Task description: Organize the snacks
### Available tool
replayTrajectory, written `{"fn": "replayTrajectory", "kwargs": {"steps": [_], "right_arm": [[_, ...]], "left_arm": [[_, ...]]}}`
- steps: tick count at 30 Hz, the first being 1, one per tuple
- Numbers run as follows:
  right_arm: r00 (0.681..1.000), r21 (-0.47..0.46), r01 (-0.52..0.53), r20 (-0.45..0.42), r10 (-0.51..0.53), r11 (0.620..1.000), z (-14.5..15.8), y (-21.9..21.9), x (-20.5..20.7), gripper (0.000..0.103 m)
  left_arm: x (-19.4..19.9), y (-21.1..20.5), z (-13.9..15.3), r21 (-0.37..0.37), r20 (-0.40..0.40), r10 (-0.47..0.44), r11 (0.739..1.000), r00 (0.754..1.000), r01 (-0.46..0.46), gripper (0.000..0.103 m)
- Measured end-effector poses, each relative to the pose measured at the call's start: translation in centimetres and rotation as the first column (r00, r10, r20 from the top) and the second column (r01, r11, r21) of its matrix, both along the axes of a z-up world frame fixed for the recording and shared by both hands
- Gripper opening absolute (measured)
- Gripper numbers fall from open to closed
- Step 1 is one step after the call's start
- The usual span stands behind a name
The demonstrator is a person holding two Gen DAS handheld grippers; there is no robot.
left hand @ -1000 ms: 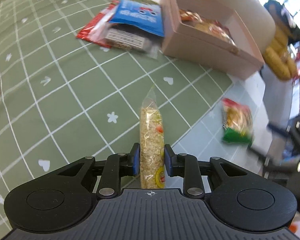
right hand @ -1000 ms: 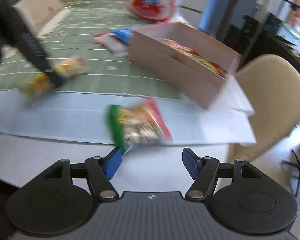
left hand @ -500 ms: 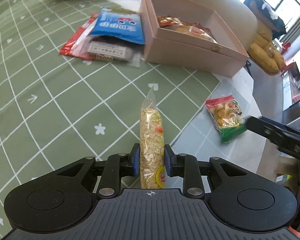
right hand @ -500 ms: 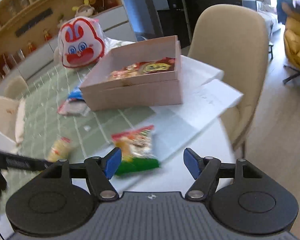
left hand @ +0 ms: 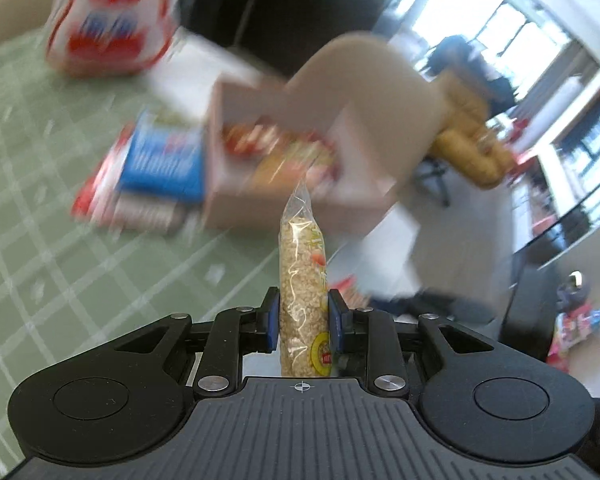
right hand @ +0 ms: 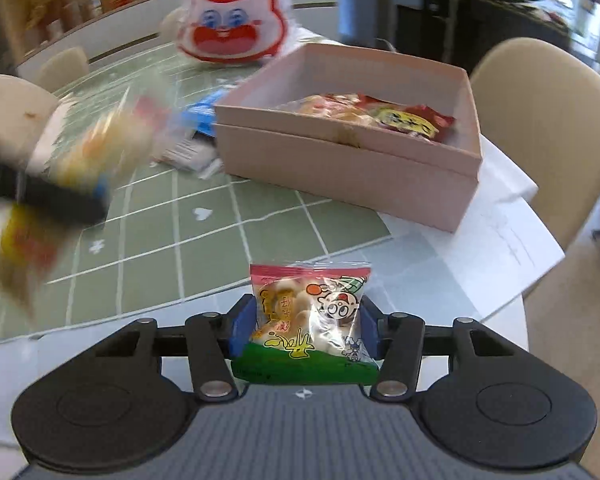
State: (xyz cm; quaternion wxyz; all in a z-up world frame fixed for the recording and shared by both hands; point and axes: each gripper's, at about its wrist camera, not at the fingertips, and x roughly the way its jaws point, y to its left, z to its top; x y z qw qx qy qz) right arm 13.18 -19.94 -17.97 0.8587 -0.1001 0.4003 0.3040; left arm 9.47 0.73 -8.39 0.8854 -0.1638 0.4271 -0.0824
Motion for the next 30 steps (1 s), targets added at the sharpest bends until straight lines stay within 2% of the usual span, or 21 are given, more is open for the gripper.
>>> {"fn": "replayTrajectory", "kwargs": {"steps": [2, 5, 8, 10, 13, 15, 18, 21, 23, 25, 27, 28, 30], "right_arm": [[1.0, 0.044, -0.023, 0.01, 0.022, 0.999, 2.3, -1.2, 0.4, 0.051], [0.996, 0.097, -0.049, 0.074, 0.042, 0.994, 7.5, -2.7, 1.3, 0.051], [0.986, 0.139, -0.033, 0.168, 0.01, 0.99, 13.7, -3.8, 3.2, 0.051], [0.974, 0.186, -0.012, 0.225, -0.031, 0.982, 18.2, -4.3, 4.4, 0.051], [0.948, 0.251, -0.012, 0.311, -0.069, 0.968, 23.4, -4.6, 5.7, 0.051], [0.93, 0.274, 0.011, 0.351, -0.11, 0.962, 24.9, -4.5, 6.6, 0.051], [0.935, 0.303, 0.067, 0.314, -0.166, 0.951, 24.1, -4.2, 8.7, 0.052], [0.949, 0.253, 0.135, 0.245, -0.199, 0.958, 20.5, -2.9, 11.1, 0.052], [0.959, 0.192, 0.158, 0.202, -0.196, 0.969, 17.7, -1.4, 12.7, 0.052], [0.971, 0.148, 0.174, 0.14, -0.195, 0.974, 14.8, -0.2, 14.3, 0.052], [0.975, 0.123, 0.193, 0.087, -0.204, 0.973, 12.5, 0.6, 16.0, 0.052], [0.975, 0.121, 0.204, 0.066, -0.213, 0.972, 11.5, 1.1, 16.6, 0.052], [0.975, 0.132, 0.215, 0.029, -0.221, 0.968, 9.8, 1.7, 17.3, 0.052]], "left_arm": [[0.7, -0.2, 3.4, 0.021, 0.074, -0.028, 0.999, 0.997, 0.027, 0.029], [2.1, -0.3, 8.9, 0.075, 0.168, -0.068, 0.996, 0.983, 0.056, 0.029], [3.3, -0.2, 13.4, 0.113, 0.248, -0.092, 0.991, 0.964, 0.065, 0.029], [3.8, -0.1, 16.0, 0.131, 0.322, -0.091, 0.99, 0.942, 0.05, 0.029], [4.9, 0.3, 17.8, 0.087, 0.391, -0.079, 0.995, 0.917, 0.049, 0.029], [6.6, 0.9, 16.4, 0.003, 0.372, -0.074, 0.997, 0.925, 0.079, 0.029], [10.0, 1.7, 10.8, -0.091, 0.288, -0.067, 0.991, 0.955, 0.097, 0.029], [13.8, 2.3, 3.9, -0.168, 0.19, -0.083, 0.979, 0.978, 0.116, 0.029], [16.3, 2.7, 0.2, -0.213, 0.146, -0.106, 0.968, 0.984, 0.136, 0.029], [19.0, 3.1, -3.6, -0.257, 0.068, -0.126, 0.956, 0.99, 0.139, 0.029], [20.3, 3.5, -6.7, -0.252, -0.009, -0.128, 0.96, 0.992, 0.122, 0.028], [20.6, 3.5, -7.5, -0.209, -0.023, -0.111, 0.972, 0.994, 0.103, 0.03], [20.2, 3.6, -7.7, -0.157, 0.013, -0.085, 0.984, 0.996, 0.086, 0.032]]}}
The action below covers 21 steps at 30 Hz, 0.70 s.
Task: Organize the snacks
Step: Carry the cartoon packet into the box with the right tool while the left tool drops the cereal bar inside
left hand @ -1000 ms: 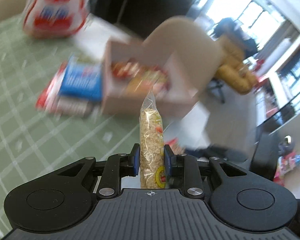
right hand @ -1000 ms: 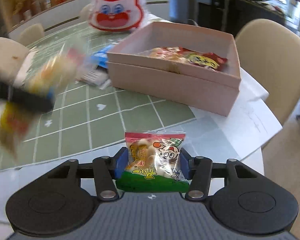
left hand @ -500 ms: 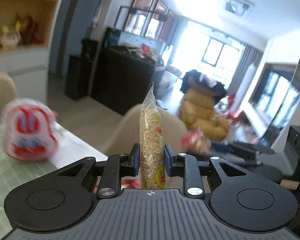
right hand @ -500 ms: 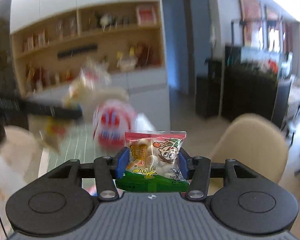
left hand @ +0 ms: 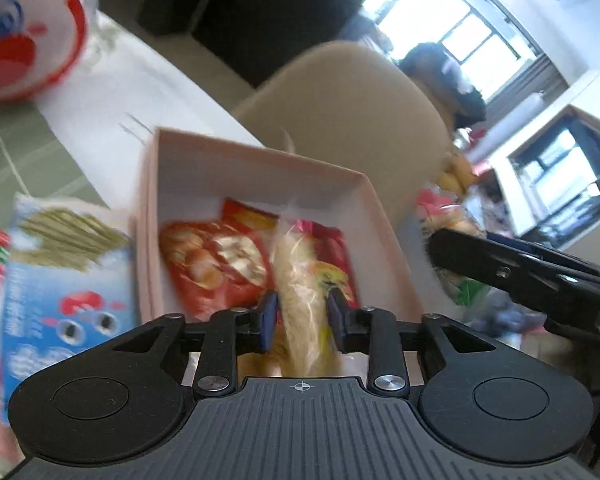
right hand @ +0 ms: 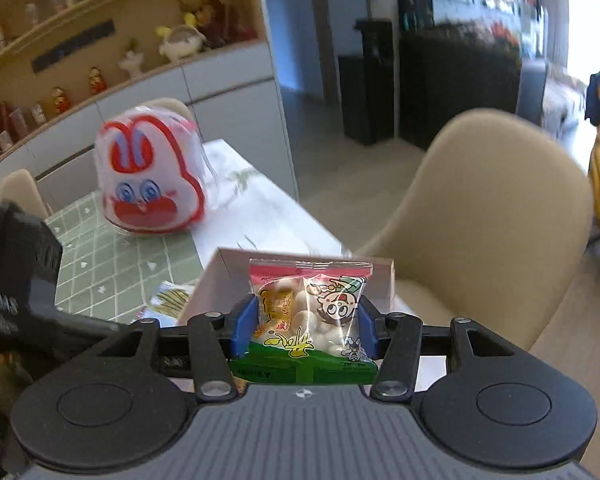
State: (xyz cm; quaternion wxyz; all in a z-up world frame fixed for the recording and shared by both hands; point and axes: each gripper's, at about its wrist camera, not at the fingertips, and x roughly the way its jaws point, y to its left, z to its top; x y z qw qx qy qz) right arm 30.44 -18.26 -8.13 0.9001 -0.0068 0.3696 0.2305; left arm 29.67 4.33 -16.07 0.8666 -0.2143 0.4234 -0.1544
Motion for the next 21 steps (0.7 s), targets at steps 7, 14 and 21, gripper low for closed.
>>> {"fn": "replayTrajectory", "kwargs": {"steps": [7, 14, 21], "right_arm": [[0.998, 0.023, -0.012, -0.059, 0.013, 1.0, -3.2, 1.7, 2.5, 0.059], [0.996, 0.034, 0.008, -0.089, -0.005, 0.999, -3.9, 1.5, 2.2, 0.064], [0.989, -0.077, -0.123, 0.072, 0.129, 0.989, -3.6, 4.0, -5.3, 0.066]], "left_arm": [[-3.7, 4.0, 4.2, 0.035, 0.13, 0.136, 0.989, 0.982, -0.142, 0.033], [-7.3, 9.5, 2.0, 0.159, 0.036, 0.407, 0.899, 0.913, -0.407, 0.032], [-10.8, 9.5, -0.8, 0.191, -0.03, 0.407, 0.899, 0.913, -0.395, 0.032]]}}
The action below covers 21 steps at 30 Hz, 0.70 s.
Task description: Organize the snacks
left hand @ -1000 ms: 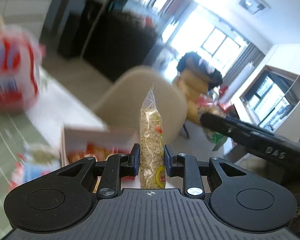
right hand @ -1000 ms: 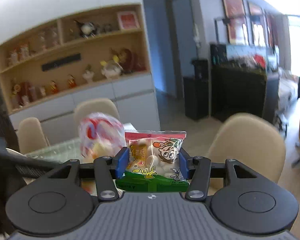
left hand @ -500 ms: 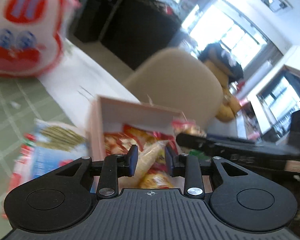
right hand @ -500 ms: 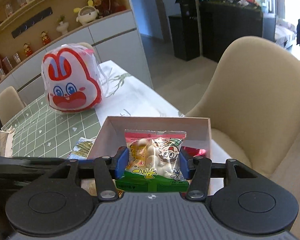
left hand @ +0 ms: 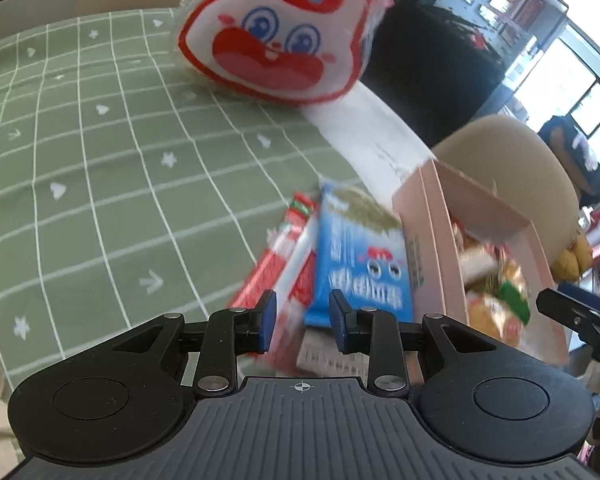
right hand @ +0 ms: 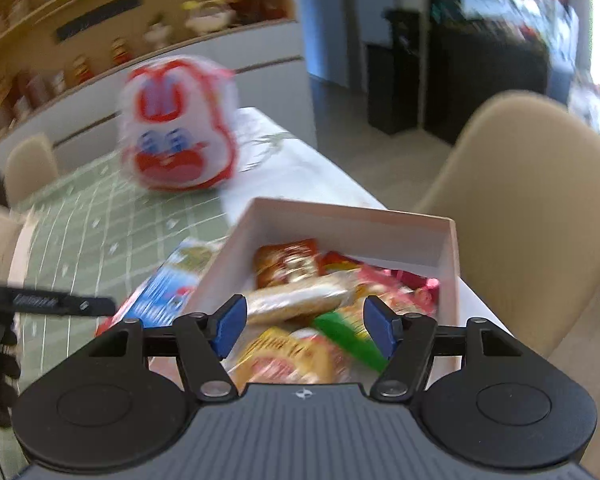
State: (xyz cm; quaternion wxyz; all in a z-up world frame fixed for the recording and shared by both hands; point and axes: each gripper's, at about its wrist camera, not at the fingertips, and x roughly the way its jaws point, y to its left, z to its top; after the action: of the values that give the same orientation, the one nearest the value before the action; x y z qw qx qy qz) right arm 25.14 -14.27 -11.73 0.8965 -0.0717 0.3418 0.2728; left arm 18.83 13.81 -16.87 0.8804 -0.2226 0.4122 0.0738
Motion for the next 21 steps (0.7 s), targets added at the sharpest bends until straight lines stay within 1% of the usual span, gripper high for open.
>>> {"fn": "replayTrajectory", "kwargs": {"steps": [2, 3, 5, 7, 9, 10, 12, 15, 16, 18, 20, 21], "right_arm": [[0.999, -0.002, -0.043, 0.03, 0.043, 0.999, 0.2, 1.2, -1.7, 0.066], [0.998, 0.007, -0.06, 0.034, 0.059, 0.998, 0.3, 1.8, -2.4, 0.068], [0.995, 0.036, -0.102, 0.012, 0.102, 0.994, 0.4, 3.1, -3.5, 0.071], [0.987, 0.064, -0.16, -0.022, 0.162, 0.985, 0.1, 4.6, -4.5, 0.072], [0.979, 0.069, -0.202, -0.018, 0.204, 0.977, -0.5, 6.0, -5.5, 0.072], [0.974, 0.06, -0.226, -0.005, 0.227, 0.972, -0.9, 6.8, -6.2, 0.072], [0.96, 0.018, -0.281, 0.025, 0.28, 0.96, -1.6, 8.3, -7.2, 0.071], [0.923, -0.11, -0.366, 0.082, 0.376, 0.924, -3.4, 10.9, -8.7, 0.071], [0.913, -0.147, -0.384, 0.084, 0.398, 0.912, -4.2, 11.6, -8.8, 0.071], [0.907, -0.196, -0.403, 0.048, 0.419, 0.894, -5.8, 13.2, -8.1, 0.071], [0.903, -0.214, -0.417, 0.017, 0.43, 0.883, -6.7, 14.4, -7.4, 0.071], [0.905, -0.225, -0.409, 0.025, 0.425, 0.884, -7.0, 14.8, -7.2, 0.073]], "left_arm": [[-0.2, -0.4, -0.4, 0.038, -0.024, -0.034, 0.999, 0.999, 0.035, 0.032], [-0.7, -0.5, -0.7, 0.058, -0.04, -0.048, 0.997, 0.998, 0.051, 0.032], [-1.8, -0.7, -1.1, 0.077, -0.066, -0.052, 0.995, 0.996, 0.057, 0.032], [-2.8, -0.6, -1.5, 0.052, -0.076, -0.038, 0.998, 0.996, 0.042, 0.032], [-4.1, 0.1, -1.6, 0.008, -0.073, -0.019, 1.0, 0.997, 0.019, 0.032], [-4.7, 0.5, -1.6, 0.0, -0.078, -0.005, 1.0, 0.997, 0.005, 0.032], [-6.1, 1.5, -1.2, 0.005, -0.095, 0.033, 0.999, 0.995, -0.033, 0.031], [-7.4, 2.9, -0.7, 0.026, -0.109, 0.083, 0.996, 0.991, -0.081, 0.03], [-7.5, 3.3, -0.7, 0.035, -0.111, 0.097, 0.995, 0.989, -0.093, 0.03], [-7.8, 3.9, -0.4, 0.052, -0.111, 0.113, 0.993, 0.987, -0.108, 0.03], [-8.0, 4.2, -0.5, 0.052, -0.11, 0.121, 0.992, 0.987, -0.115, 0.03], [-7.9, 4.3, -0.6, 0.046, -0.111, 0.122, 0.992, 0.986, -0.117, 0.03]]}}
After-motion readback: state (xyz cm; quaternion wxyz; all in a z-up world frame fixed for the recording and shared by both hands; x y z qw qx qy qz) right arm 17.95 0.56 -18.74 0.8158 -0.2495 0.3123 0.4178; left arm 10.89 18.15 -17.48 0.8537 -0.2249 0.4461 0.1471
